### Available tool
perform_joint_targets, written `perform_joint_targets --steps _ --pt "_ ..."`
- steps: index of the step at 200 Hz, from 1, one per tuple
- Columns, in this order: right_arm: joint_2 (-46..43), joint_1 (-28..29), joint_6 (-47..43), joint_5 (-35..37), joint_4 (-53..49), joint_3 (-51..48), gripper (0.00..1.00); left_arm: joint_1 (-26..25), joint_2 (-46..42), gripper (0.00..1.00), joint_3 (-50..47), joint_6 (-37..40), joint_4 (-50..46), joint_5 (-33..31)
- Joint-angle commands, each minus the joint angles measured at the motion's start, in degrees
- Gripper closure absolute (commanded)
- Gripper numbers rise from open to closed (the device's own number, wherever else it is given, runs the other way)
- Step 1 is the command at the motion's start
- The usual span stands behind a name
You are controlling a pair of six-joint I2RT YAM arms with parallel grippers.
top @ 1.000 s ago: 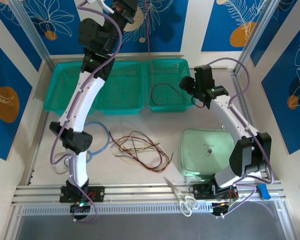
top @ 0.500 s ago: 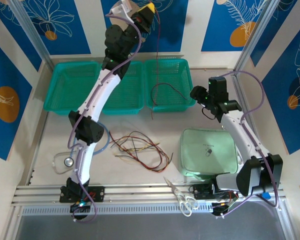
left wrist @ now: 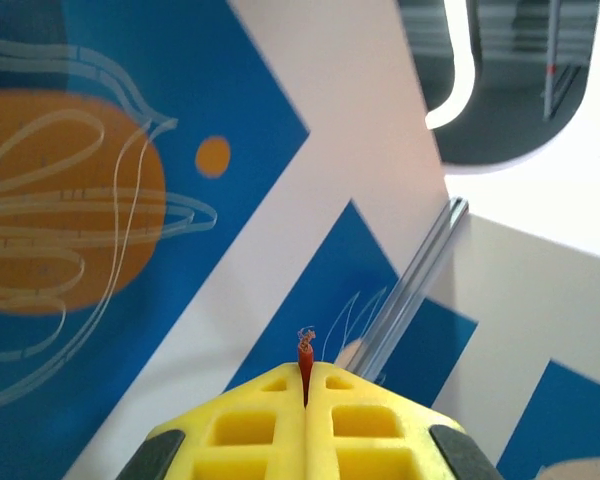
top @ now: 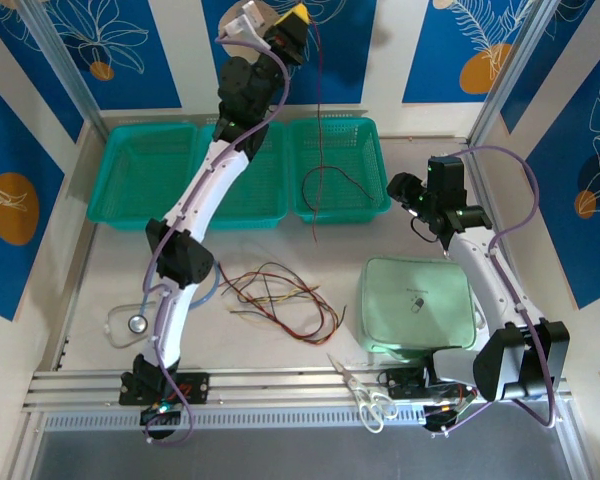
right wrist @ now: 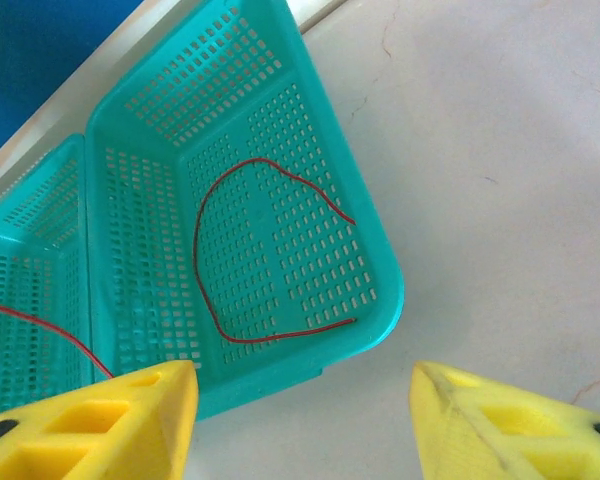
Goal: Untangle the cables
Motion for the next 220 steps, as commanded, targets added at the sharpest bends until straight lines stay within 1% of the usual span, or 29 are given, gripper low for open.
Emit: perform_joint_targets --steps 1,32,53,87,127,143,155,174,194,207,220 --pt "-1.03 -0.14 0.17 -1.31 0.11 -0.84 0.42 -1.02 -5.26 1.00 2.47 3.48 8.22 -6.36" --pt "-1.28 0.04 -0.17 -1.10 -0.20 -0.67 0.42 -1.05 -6.36 1.00 2.47 4.81 9.85 -8.67" --pt "-1.60 -0.05 -0.44 -1.01 -0.49 -0.49 0.42 -1.03 -6.30 1.00 2.40 4.28 10.44 -8.56" --pt "-2.31 -0.11 -0.36 -1.10 -0.86 -0.71 0.42 -1.00 -4.74 1.00 -0.87 0.47 11.23 -6.18" --pt "-4.66 -0.41 -0.09 -1.10 -0.94 -2.96 0.42 -1.12 -2.83 1.00 -9.77 -6.98 13.99 -0.85" --pt "-5.59 -0.86 -0.22 -1.36 -0.93 -3.97 0.42 -1.69 -2.98 1.00 -13.52 -8.10 14.79 0.10" --pt "-6.02 -1.33 -0.31 -1.74 -1.00 -4.42 0.42 -2.31 -2.84 1.00 -14.49 -7.80 14.81 0.49" --pt "-6.05 -2.18 -0.68 -2.60 -1.28 -4.45 0.42 -3.33 -1.98 1.00 -11.99 -6.24 13.01 0.44" --pt "-5.63 -2.74 -1.32 -5.69 -0.45 -4.36 0.41 -4.11 0.59 1.00 -2.04 -3.36 7.71 1.01" --pt "-5.48 -2.51 -2.63 -10.72 2.37 -4.85 0.40 -4.38 1.93 1.00 2.71 -2.66 6.03 0.65" --pt "-5.34 -1.16 -5.59 -18.07 8.05 -6.12 0.39 -4.39 1.30 1.00 2.84 -3.42 7.34 -0.34"
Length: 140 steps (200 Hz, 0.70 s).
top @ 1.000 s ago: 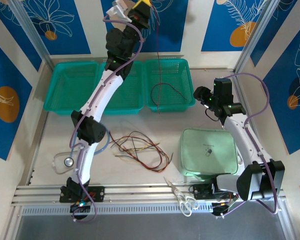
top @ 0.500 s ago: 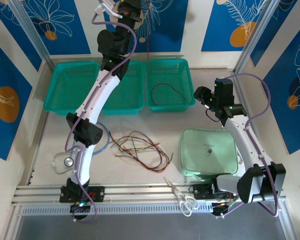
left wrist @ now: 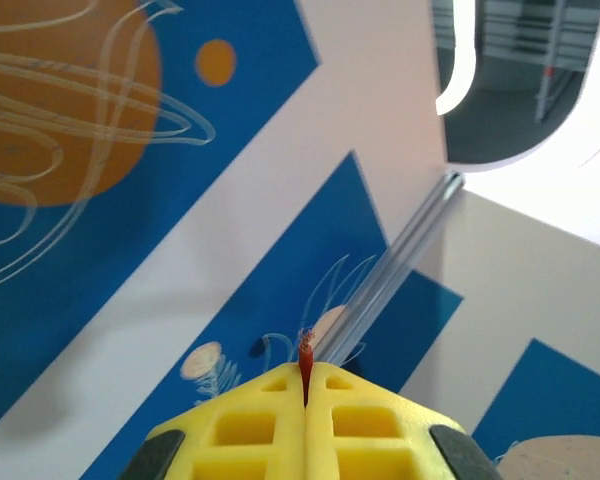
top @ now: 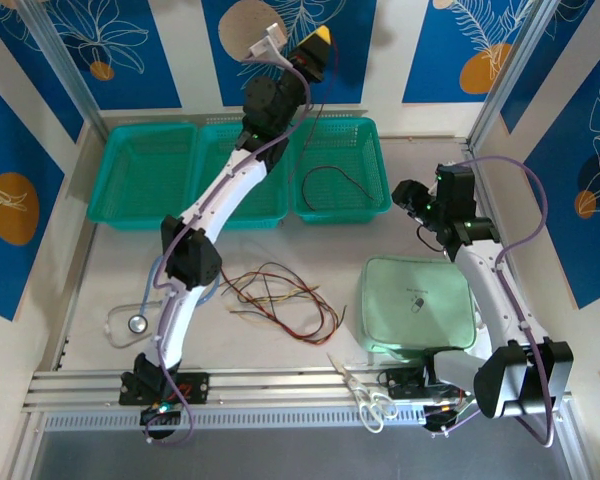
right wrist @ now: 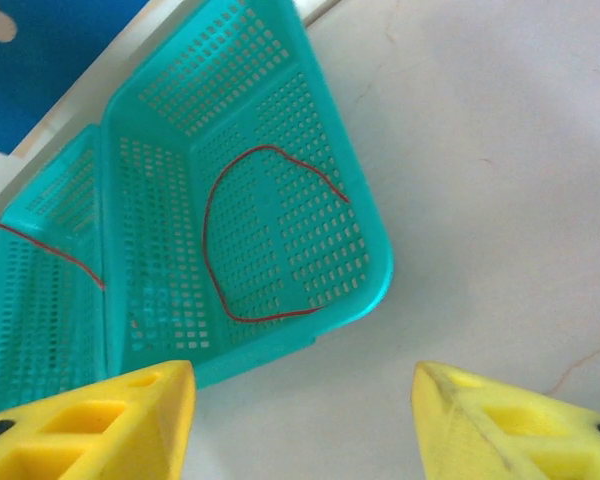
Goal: Untangle the cables
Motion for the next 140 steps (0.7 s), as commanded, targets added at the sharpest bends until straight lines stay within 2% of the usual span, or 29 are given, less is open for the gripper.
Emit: perform_joint_targets --steps 1,28,53,60,87,112,140 --pt "-0.32 1.55 -4.67 -12.56 7.74 -1.90 0.39 -0.52 -2.08 1.00 5.82 1.13 2.20 0.32" --pt "1.30 8.69 -11.91 -13.99 19.21 -2.53 0.34 -0.50 -4.74 1.00 5.10 1.42 2.38 1.11" --pt "6.55 13.54 -19.05 -14.23 28.71 0.15 0.14 -0.52 -7.10 1.00 3.26 0.38 3.72 2.22" --pt "8.70 14.57 -20.79 -13.19 29.89 2.00 0.11 -0.60 -7.81 1.00 2.74 -0.06 4.25 2.45" --pt "18.49 17.12 -26.88 -10.20 32.55 10.63 0.10 -0.87 -9.63 1.00 1.31 -0.43 4.65 3.56" --pt "26.57 16.31 -26.51 -8.91 32.60 19.52 0.11 -0.87 -11.87 1.00 -1.36 -0.95 5.15 4.50" --pt "33.25 15.79 -26.23 -13.18 29.44 29.05 0.24 -0.96 -14.25 1.00 -5.23 -1.44 6.46 4.70"
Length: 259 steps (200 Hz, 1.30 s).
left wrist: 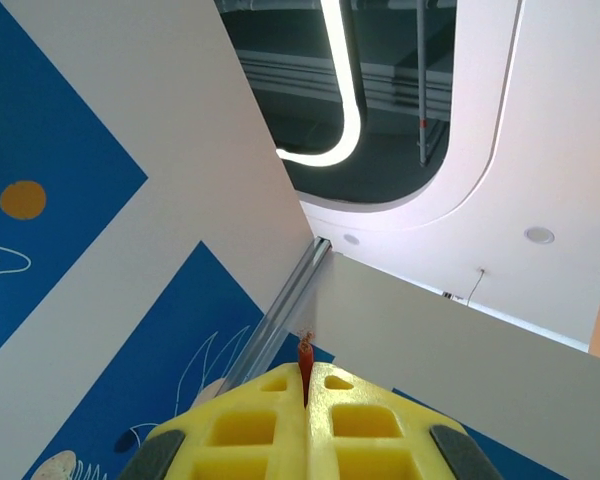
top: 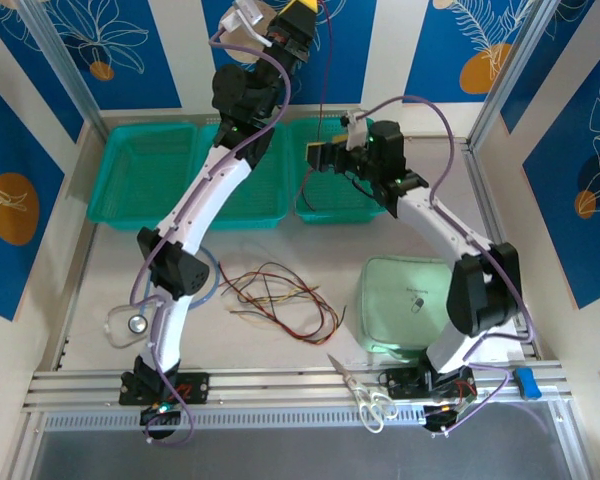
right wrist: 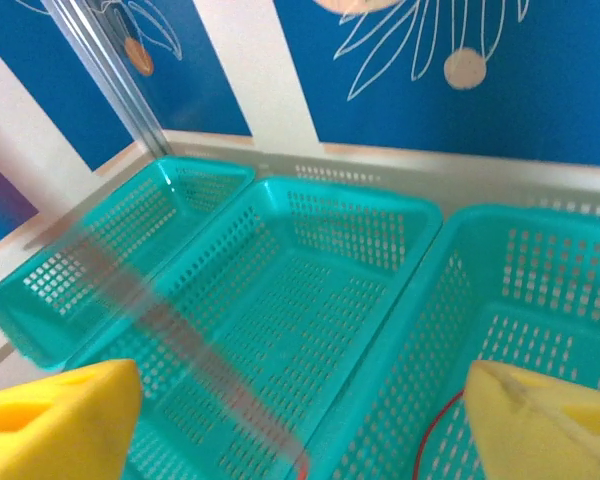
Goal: Untangle the cables
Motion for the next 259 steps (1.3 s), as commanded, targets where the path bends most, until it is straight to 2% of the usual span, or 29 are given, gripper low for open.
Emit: perform_joint_targets --steps 1,9,13,24,31,60,91,122,140,168,200,207,216,226,231,259 --pt "3.44 -0.54 -1.66 -2.33 -0.09 6.99 0.26 -0.32 -3.84 1.00 -2.49 -1.28 3.92 1.68" --pt "4.59 -0.61 -0.76 -2.33 -1.26 8.83 0.39 -0.32 -4.30 1.00 -3.24 -1.24 4.13 1.68" --pt "4.96 -0.78 -0.28 -2.37 -2.30 9.88 0.49 -0.32 -4.56 1.00 -3.55 -1.16 4.10 1.68" --pt "5.65 -0.97 1.42 -1.63 -6.15 12.88 0.87 -0.32 -5.16 1.00 -4.42 -0.71 4.17 1.68" --pt "5.73 -1.09 2.50 -1.50 -8.12 14.23 1.00 -0.20 -5.64 1.00 -4.99 -0.23 4.02 1.55" --pt "3.25 -1.77 3.13 -4.54 -8.46 15.77 1.00 -0.06 -7.51 1.00 -8.70 0.55 4.26 0.29" --pt "1.71 -2.69 4.19 2.48 -8.19 17.61 1.00 0.20 -10.18 1.00 -16.79 0.03 5.97 -0.15" --pt "6.36 -5.55 5.79 3.97 -15.03 20.83 1.00 0.37 -12.98 1.00 -27.43 -0.29 5.72 -0.89" --pt "9.13 -6.94 6.91 5.83 -17.52 20.87 1.00 0.73 -12.14 1.00 -31.85 -2.58 5.56 1.77" --pt "13.38 -8.16 8.02 3.17 -21.34 21.72 1.00 0.39 -9.85 1.00 -36.56 -4.45 4.40 6.31" --pt "20.99 -8.46 8.84 -2.04 -33.02 26.40 1.00 -0.59 -7.66 1.00 -38.65 -1.85 -2.28 7.45" --pt "22.83 -8.66 8.81 -2.75 -36.16 28.21 0.89 -0.65 -7.44 1.00 -39.41 -1.60 -3.45 7.28" --pt "24.89 -8.65 8.74 -3.38 -40.60 30.96 0.60 -0.65 -7.43 1.00 -41.17 -1.79 -3.29 6.45" --pt "26.42 -8.58 8.87 -2.18 -45.15 33.88 0.38 -0.68 -7.60 1.00 -43.32 -1.75 -2.17 5.44" --pt "26.67 -8.50 8.59 -1.59 -46.37 34.53 0.34 -0.68 -7.64 1.00 -44.13 -1.58 -1.79 5.02" --pt "24.45 -8.78 8.56 0.29 -45.23 32.01 0.26 -0.63 -7.29 1.00 -44.66 0.87 -2.91 4.31"
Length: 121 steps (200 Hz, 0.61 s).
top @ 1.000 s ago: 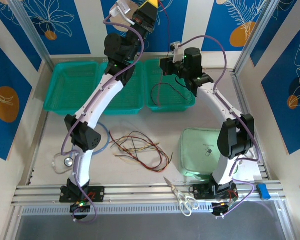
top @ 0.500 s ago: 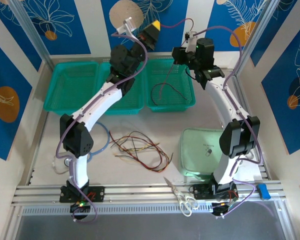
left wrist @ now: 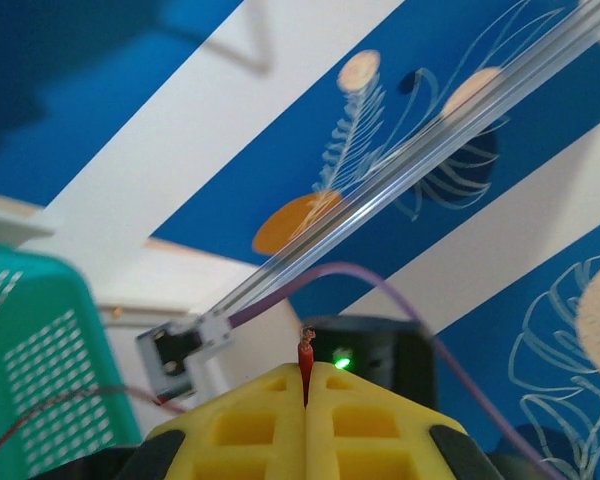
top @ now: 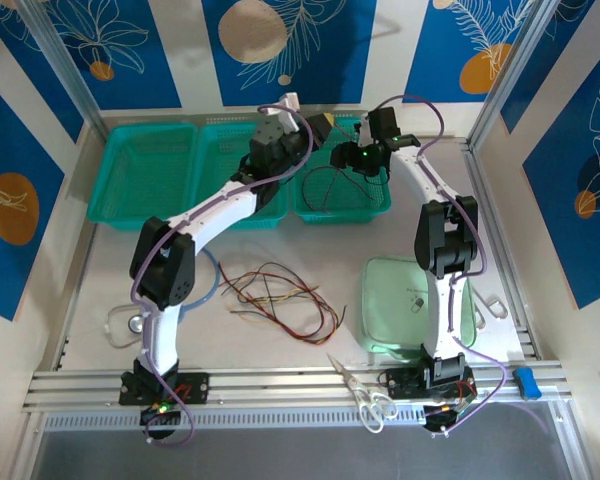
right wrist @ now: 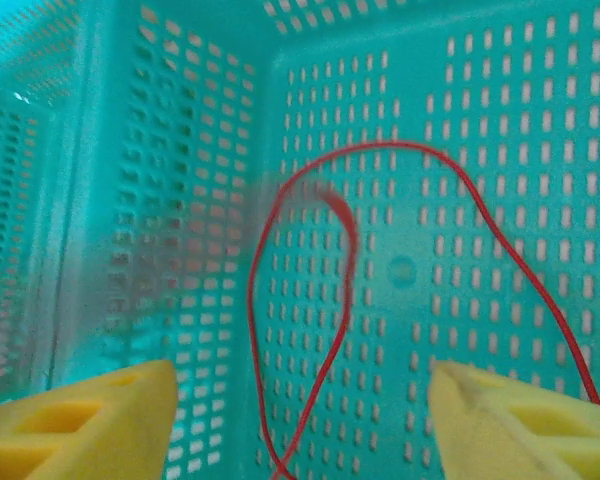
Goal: Untangle the cables
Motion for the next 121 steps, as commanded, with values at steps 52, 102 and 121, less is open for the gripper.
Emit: perform_joint_targets --steps 52,102,121 --pt "-11.84 -0.42 0.01 -0.99 -6.72 -5.51 0.09 -0.45 1.68 1.00 1.56 7.80 -6.74 -3.02" --pt "-21.53 -0.43 -1.65 -2.81 -13.57 -14.54 0.03 -0.39 4.88 1.00 6.77 9.69 -9.66 -5.23" --pt "-27.41 -0.93 -1.02 -7.64 -13.46 -20.08 0.03 -0.84 6.19 1.00 10.30 13.83 -14.41 -7.60"
